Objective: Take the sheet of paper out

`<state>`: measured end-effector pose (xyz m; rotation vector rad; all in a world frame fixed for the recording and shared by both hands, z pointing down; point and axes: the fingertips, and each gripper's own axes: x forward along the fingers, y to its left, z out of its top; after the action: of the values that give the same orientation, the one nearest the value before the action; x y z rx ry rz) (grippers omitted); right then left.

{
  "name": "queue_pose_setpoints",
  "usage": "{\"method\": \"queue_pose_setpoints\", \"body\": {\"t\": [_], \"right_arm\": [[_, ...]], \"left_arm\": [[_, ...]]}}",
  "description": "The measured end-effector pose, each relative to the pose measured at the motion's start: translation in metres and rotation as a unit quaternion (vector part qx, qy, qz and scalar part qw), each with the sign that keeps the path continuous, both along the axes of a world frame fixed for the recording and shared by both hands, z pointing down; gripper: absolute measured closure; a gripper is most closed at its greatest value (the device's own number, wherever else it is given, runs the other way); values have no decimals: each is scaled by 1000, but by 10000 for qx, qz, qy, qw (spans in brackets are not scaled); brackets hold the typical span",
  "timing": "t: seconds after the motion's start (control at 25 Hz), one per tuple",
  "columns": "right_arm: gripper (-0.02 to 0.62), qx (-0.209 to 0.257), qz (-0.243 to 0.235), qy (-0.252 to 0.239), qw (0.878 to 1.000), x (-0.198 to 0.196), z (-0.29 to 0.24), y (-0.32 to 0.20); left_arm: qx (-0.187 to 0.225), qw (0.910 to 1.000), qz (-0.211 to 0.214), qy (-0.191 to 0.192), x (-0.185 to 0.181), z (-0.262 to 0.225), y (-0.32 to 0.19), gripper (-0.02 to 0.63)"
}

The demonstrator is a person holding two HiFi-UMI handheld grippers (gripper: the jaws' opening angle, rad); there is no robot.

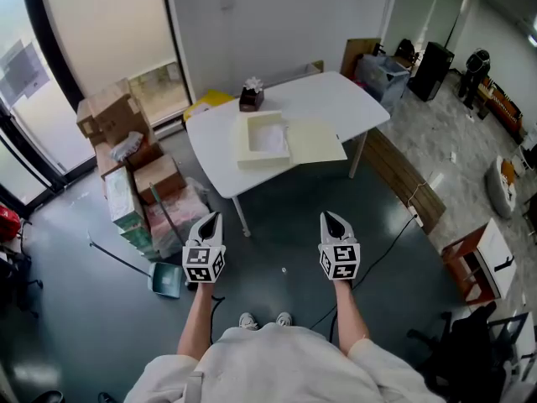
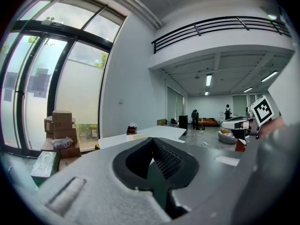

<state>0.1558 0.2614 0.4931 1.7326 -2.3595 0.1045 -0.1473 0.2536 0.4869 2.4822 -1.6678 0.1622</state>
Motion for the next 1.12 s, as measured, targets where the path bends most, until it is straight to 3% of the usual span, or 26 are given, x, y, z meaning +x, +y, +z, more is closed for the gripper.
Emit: {"method": "queue_pose_setpoints", "body": {"t": [0.6, 1.12], "right_arm": [[594, 40, -289, -41, 9996, 26, 13, -12], [594, 32, -442, -59, 9990, 27, 21, -39]], "left_arm": [[-31, 9998, -208, 2, 48, 9, 6, 601], [-69, 9992, -383, -107, 50, 21, -16, 601]]}}
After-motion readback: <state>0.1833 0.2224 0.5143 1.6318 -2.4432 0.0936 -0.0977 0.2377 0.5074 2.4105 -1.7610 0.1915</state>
